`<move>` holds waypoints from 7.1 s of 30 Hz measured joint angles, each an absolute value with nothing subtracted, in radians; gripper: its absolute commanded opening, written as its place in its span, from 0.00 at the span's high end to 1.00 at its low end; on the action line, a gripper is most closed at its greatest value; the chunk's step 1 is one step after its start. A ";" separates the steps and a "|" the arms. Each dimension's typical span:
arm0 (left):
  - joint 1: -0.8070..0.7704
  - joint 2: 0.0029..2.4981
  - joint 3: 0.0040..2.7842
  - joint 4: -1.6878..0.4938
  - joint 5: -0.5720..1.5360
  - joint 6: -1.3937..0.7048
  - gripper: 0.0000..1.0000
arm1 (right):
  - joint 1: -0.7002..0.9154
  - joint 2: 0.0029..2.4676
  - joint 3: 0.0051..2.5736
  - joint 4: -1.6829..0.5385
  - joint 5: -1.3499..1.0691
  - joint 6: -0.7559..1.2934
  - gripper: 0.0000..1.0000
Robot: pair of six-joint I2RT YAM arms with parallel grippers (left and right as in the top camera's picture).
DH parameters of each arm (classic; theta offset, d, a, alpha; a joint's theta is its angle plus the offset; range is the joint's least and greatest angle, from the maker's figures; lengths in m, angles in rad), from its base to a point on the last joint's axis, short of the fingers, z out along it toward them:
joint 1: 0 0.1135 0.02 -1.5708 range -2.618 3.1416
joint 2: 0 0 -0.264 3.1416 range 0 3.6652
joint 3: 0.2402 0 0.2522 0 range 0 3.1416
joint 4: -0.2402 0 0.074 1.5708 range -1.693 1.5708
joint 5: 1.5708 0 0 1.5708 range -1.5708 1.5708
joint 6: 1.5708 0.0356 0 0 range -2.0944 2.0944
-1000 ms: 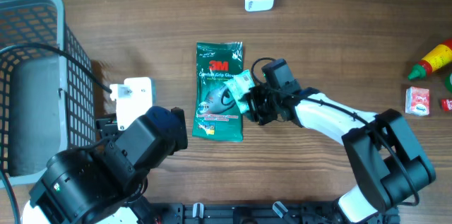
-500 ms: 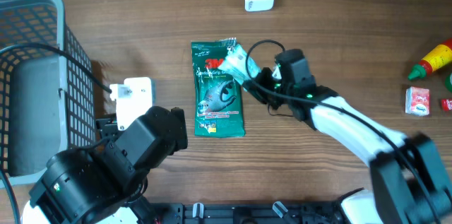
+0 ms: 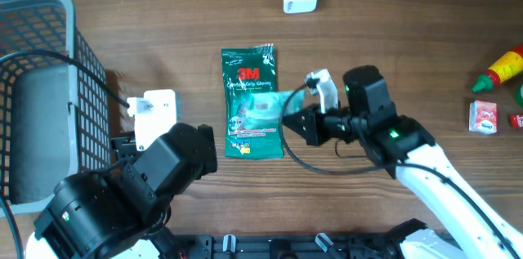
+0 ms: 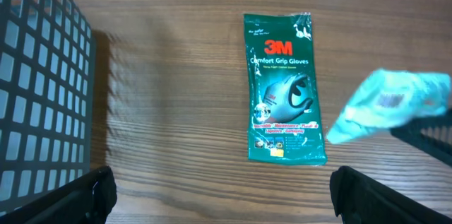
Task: Scan the item barcode
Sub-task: 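Reach the right gripper to the light-green wipes packet and grasp it, then lift the wipes packet and hold it at the scanner, then carry the wipes packet to the right edge and release it, then reach the right gripper to the green 3M glove packet and grasp it, then lift the glove packet and bring the left gripper toward it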
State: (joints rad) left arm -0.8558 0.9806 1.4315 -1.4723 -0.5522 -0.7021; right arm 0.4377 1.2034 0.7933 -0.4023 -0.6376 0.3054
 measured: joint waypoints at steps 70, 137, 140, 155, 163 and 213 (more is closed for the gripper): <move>-0.856 0.981 1.431 -1.473 -0.552 -0.702 0.00 | 0.329 2.465 1.545 1.052 0.545 -0.836 0.95; -0.856 0.981 1.431 -1.473 -0.552 -0.702 0.00 | -0.374 2.303 1.676 1.500 1.514 -1.493 0.25; -0.856 0.981 1.431 -1.473 -0.552 -0.702 0.00 | -0.345 2.190 1.676 1.460 1.513 -1.442 0.25; -0.856 0.981 1.431 -1.473 -0.552 -0.702 0.00 | 0.120 1.688 1.716 0.434 0.974 -1.167 0.03; -0.856 0.981 1.431 -1.473 -0.552 -0.702 0.00 | 0.191 1.612 1.719 -0.612 0.426 -0.505 0.00; -0.855 0.981 1.431 -1.473 -0.552 -0.702 0.00 | 0.579 2.194 1.635 -0.915 -0.012 0.535 0.96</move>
State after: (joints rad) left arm -0.8555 0.9806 1.4315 -1.4731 -0.5522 -0.7021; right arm 0.5793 2.1941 1.6348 -0.9146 -0.0120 0.5346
